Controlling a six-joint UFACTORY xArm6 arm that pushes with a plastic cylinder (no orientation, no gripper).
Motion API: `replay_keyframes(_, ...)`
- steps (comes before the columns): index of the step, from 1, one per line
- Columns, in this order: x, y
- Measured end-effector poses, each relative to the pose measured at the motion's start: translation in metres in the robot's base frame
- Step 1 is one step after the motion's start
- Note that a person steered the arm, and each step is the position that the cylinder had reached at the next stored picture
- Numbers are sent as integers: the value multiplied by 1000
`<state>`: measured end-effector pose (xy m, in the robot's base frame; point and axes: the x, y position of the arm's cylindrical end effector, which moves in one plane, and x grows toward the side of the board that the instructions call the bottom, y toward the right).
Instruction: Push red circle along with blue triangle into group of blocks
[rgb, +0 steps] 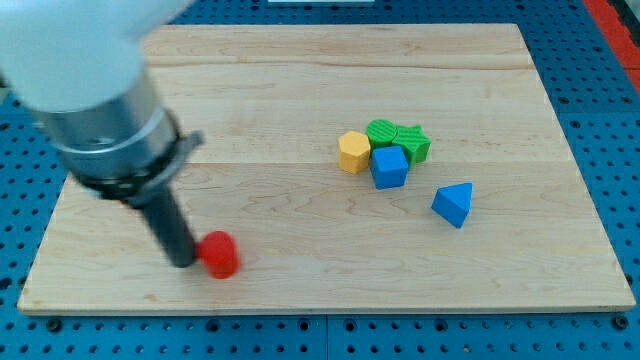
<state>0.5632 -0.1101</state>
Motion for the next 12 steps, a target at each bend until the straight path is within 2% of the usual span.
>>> replay_keyframes(2,44,43)
replay_keyframes(3,0,55)
replay_keyframes(5,-4,52)
replay_keyframes(6,-32,54)
replay_keyframes(7,-55,86)
replay_keyframes(8,-63,120)
replay_keyframes(11,-27,138)
replay_keyframes(12,-19,242)
